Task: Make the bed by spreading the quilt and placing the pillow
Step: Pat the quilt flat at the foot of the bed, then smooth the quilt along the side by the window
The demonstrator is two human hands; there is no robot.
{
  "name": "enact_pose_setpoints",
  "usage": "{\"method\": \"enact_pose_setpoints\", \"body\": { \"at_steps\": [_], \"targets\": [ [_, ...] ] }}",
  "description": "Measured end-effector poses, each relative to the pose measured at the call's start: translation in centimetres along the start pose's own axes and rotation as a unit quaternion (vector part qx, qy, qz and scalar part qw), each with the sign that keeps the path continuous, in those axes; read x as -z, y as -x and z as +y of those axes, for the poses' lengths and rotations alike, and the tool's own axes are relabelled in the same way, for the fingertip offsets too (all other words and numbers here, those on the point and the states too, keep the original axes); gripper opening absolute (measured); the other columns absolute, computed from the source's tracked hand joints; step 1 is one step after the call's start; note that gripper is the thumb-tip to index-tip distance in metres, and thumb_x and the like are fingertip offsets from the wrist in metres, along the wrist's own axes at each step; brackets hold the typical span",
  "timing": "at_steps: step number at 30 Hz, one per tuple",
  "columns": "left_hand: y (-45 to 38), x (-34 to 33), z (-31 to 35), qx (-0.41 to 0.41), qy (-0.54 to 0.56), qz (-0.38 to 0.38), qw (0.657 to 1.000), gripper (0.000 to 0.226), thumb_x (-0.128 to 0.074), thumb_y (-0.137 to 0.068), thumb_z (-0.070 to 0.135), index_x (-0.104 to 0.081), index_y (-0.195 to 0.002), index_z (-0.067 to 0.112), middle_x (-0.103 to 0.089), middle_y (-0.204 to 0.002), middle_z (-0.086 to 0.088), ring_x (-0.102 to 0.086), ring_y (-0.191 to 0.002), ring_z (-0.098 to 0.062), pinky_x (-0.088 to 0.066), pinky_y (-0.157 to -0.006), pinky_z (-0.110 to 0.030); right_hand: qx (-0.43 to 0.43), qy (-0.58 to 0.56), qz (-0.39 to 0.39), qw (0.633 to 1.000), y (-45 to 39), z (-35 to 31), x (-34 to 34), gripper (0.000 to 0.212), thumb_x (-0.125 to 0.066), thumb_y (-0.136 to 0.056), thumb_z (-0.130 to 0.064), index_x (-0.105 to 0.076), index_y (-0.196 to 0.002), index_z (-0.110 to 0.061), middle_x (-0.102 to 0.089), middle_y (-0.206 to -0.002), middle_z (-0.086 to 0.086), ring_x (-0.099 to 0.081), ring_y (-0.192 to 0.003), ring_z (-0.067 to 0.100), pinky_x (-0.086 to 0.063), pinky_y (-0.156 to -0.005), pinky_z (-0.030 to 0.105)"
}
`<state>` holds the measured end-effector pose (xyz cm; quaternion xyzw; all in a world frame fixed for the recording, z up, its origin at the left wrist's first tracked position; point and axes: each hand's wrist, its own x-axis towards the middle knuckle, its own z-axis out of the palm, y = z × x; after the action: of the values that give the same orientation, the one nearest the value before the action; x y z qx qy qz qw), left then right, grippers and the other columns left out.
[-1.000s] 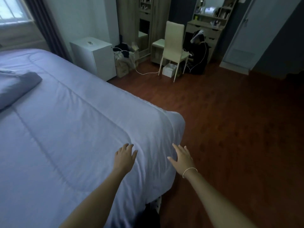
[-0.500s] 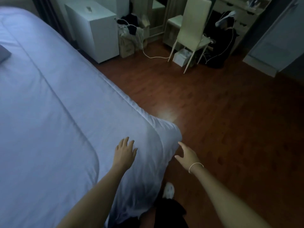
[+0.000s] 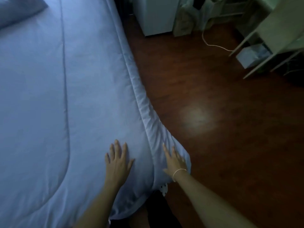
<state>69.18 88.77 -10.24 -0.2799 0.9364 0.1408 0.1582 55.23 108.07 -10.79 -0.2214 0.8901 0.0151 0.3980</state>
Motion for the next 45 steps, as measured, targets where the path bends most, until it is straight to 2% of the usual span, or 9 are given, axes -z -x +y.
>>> {"method": "enact_pose_setpoints", "body": {
  "at_steps": [3, 8, 14, 22, 27, 31, 35, 41, 45],
  "targets": [
    [0.2, -0.5, 0.4, 0.039, 0.011, 0.005, 0.999, 0.077, -0.005, -0.092, 0.061, -0.040, -0.140, 0.011, -0.037, -0.146, -0.023, -0.041, -0.130, -0.042, -0.043, -0.096, -0.057, 0.028, 0.014, -0.036, 0.999, -2.3, -0.4, -0.7, 0.077, -0.041, -0.097, -0.024, 0.016, -0.146, -0.044, -0.056, -0.129, 0.016, -0.044, -0.127, 0.030, -0.019, -0.116, 0.047],
    [0.2, -0.3, 1.0, 0.064, -0.001, 0.019, 0.998, 0.072, -0.010, -0.094, 0.059, -0.035, -0.143, 0.013, -0.035, -0.149, -0.021, -0.039, -0.133, -0.041, -0.040, -0.099, -0.056, 0.085, 0.049, 0.002, 0.995, -3.4, 0.5, -0.7, 0.064, -0.031, -0.100, -0.018, 0.004, -0.149, -0.040, -0.066, -0.106, 0.013, -0.050, -0.118, 0.032, -0.021, -0.115, 0.040],
    [-0.3, -3.0, 1.0, 0.047, -0.040, 0.039, 0.997, 0.073, -0.021, -0.091, 0.062, -0.022, -0.149, 0.018, -0.019, -0.156, -0.016, -0.019, -0.142, -0.033, -0.023, -0.109, -0.058, 0.114, 0.145, -0.003, 0.983, -5.2, 4.8, -2.4, 0.073, -0.033, -0.094, 0.001, -0.001, -0.152, -0.032, -0.060, -0.111, 0.006, -0.055, -0.111, 0.026, -0.018, -0.118, 0.044],
    [0.2, -3.4, -0.1, 0.103, -0.012, 0.078, 0.992, 0.072, -0.021, -0.092, 0.059, -0.018, -0.150, 0.017, -0.015, -0.157, -0.016, -0.017, -0.144, -0.034, -0.017, -0.111, -0.058, 0.061, 0.073, -0.049, 0.994, -6.4, 4.4, -1.9, 0.062, -0.034, -0.098, -0.016, -0.006, -0.149, -0.039, -0.058, -0.119, 0.005, -0.030, -0.137, 0.039, -0.022, -0.115, 0.040],
    [0.5, -5.2, -2.4, 0.148, 0.001, 0.081, 0.986, 0.077, -0.016, -0.091, 0.064, -0.005, -0.151, 0.018, -0.004, -0.159, -0.012, -0.006, -0.146, -0.028, -0.008, -0.115, -0.057, -0.036, -0.045, -0.050, 0.997, -6.9, 2.3, -4.1, 0.044, -0.032, -0.101, -0.023, -0.032, -0.145, -0.024, -0.057, -0.123, 0.011, -0.046, -0.124, 0.031, -0.027, -0.113, 0.042],
    [0.3, -4.0, -2.0, 0.146, 0.016, 0.065, 0.987, 0.077, -0.018, -0.090, 0.063, -0.008, -0.151, 0.017, -0.007, -0.158, -0.015, -0.011, -0.145, -0.033, -0.010, -0.113, -0.059, -0.040, -0.070, 0.075, 0.994, -7.2, -1.2, -3.4, 0.036, -0.044, -0.094, -0.022, -0.052, -0.129, -0.015, -0.055, -0.129, 0.015, -0.051, -0.120, 0.032, -0.035, -0.108, 0.046],
    [0.5, -2.8, -1.3, 0.135, 0.016, 0.062, 0.989, 0.070, -0.025, -0.092, 0.056, -0.018, -0.150, 0.016, -0.016, -0.156, -0.020, -0.019, -0.142, -0.040, -0.018, -0.108, -0.065, 0.092, -0.171, 0.236, 0.952, -4.5, -5.5, -0.7, 0.056, -0.037, -0.099, -0.032, -0.017, -0.151, -0.023, -0.016, -0.159, 0.013, -0.021, -0.144, 0.032, -0.019, -0.116, 0.044],
    [0.5, -2.3, -1.7, 0.129, 0.017, 0.003, 0.991, 0.068, -0.026, -0.095, 0.055, -0.005, -0.151, 0.023, -0.003, -0.159, -0.013, -0.009, -0.146, -0.033, -0.013, -0.111, -0.060, 0.049, -0.151, -0.041, 0.986, -3.8, -4.0, -1.2, 0.076, -0.033, -0.091, -0.064, 0.008, -0.149, -0.038, -0.004, -0.161, 0.011, -0.026, -0.142, 0.037, -0.027, -0.114, 0.049],
    [0.8, 1.1, -1.7, 0.120, 0.040, -0.068, 0.990, 0.071, -0.033, -0.096, 0.051, 0.003, -0.151, 0.024, 0.009, -0.159, -0.008, 0.001, -0.146, -0.029, -0.014, -0.113, -0.056, 0.005, -0.064, -0.069, 0.996, -2.5, -0.4, 1.2, 0.078, -0.033, -0.092, -0.063, 0.009, -0.150, -0.034, -0.001, -0.160, 0.014, -0.013, -0.145, 0.039, -0.017, -0.118, 0.050]
  ]
}}
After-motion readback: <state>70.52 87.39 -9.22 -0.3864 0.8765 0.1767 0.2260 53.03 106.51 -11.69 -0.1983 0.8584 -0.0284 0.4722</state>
